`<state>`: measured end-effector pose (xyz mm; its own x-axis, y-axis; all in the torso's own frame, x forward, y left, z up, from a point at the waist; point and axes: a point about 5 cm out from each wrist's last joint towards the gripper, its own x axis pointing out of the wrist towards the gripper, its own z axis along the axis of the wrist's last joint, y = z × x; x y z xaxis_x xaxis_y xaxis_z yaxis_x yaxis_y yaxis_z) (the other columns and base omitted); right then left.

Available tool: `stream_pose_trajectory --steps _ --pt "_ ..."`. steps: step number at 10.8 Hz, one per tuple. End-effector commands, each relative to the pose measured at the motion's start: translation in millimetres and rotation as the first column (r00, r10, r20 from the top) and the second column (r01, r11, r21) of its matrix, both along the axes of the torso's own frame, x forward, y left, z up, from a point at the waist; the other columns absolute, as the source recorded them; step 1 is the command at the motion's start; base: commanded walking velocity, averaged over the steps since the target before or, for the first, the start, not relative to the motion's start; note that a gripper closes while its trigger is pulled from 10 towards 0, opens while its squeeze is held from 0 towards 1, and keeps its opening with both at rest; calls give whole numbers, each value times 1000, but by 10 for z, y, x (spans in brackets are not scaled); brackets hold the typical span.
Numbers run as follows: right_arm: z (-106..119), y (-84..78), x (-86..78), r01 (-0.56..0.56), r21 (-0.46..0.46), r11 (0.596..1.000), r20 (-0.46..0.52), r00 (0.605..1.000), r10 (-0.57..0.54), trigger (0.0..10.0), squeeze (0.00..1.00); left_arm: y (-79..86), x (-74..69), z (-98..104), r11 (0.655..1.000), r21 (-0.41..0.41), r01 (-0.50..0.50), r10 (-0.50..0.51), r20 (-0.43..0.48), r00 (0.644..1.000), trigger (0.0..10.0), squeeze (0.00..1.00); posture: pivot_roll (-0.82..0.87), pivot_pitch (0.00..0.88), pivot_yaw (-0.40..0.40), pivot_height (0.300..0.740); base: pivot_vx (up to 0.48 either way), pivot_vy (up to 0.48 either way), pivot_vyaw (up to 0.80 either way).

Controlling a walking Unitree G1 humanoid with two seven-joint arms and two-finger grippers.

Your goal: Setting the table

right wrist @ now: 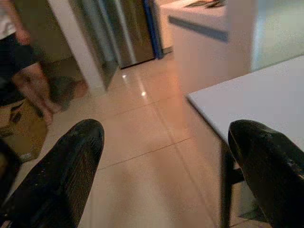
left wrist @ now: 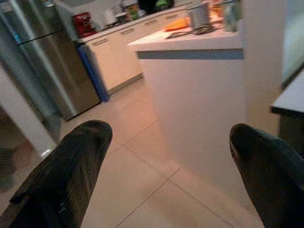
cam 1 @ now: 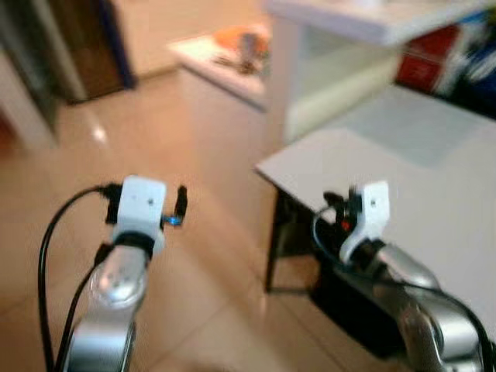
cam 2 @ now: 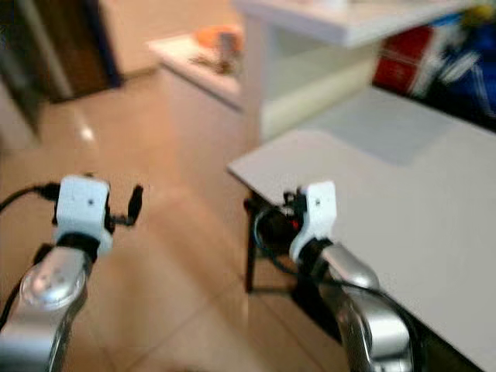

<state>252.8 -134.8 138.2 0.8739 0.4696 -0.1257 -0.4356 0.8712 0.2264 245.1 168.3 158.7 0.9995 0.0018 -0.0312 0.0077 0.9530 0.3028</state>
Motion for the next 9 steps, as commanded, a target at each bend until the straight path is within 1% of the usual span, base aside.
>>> stream_pose_trajectory --steps 1,3,5,7,8,9 --pt "-14 4 17 -10 4 1000 -4 1000 10 10000 0 -9 -12 17 999 44 11 -11 5 1000 10000 0 69 0 -21 740 0 0 800" --pt "-6 62 18 -37 3 999 0 999 37 10000 0 28 7 16 999 37 3 -3 8 1000 10000 0 55 0 -9 740 0 0 800" --pt "34 74 8 -39 6 999 9 999 39 10000 0 51 39 30 1000 28 -14 14 17 1000 10000 0 46 0 -14 740 0 0 800" --pt "11 60 -4 -37 3 999 2 999 37 10000 0 70 19 9 999 17 -32 32 14 999 10000 0 57 0 -19 740 0 0 800" --pt "-10 47 -2 -35 3 999 -4 999 35 10000 0 61 1 -5 999 25 -26 26 12 1000 10000 0 69 0 -24 740 0 0 800" --pt "-6 74 13 -51 1 999 -1 999 51 10000 0 54 -17 15 1000 28 -13 12 17 1000 10000 0 72 0 -28 740 315 0 800"
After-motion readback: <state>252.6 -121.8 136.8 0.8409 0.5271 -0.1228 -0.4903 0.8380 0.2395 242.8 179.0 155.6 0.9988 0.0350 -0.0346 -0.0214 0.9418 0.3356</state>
